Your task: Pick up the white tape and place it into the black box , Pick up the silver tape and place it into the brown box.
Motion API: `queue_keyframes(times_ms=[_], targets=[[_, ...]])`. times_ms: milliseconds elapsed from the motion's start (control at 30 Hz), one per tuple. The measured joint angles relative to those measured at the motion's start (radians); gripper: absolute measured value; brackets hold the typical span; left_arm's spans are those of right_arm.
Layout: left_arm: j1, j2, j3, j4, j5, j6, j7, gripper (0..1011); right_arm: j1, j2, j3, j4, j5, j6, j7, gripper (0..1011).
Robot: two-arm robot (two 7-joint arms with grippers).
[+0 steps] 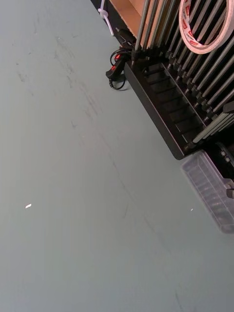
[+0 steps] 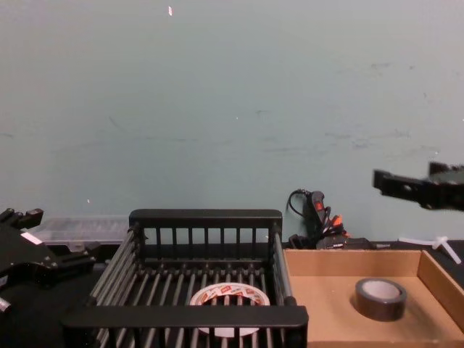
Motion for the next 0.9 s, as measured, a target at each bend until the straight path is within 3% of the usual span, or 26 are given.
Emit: queue_keyframes(times_ms=[333, 900], targets=[[0.0, 0.0, 0.0, 0.0, 0.0, 0.0, 0.0, 1002, -0.034, 0.003, 0.028, 0.041, -0.021, -0.016, -0.029, 1000], [0.0, 0.0, 0.0, 0.0, 0.0, 0.0, 0.0, 1001, -0.046, -0.018, 0.022, 0.084, -0.074, -0.017, -0.036, 1000]])
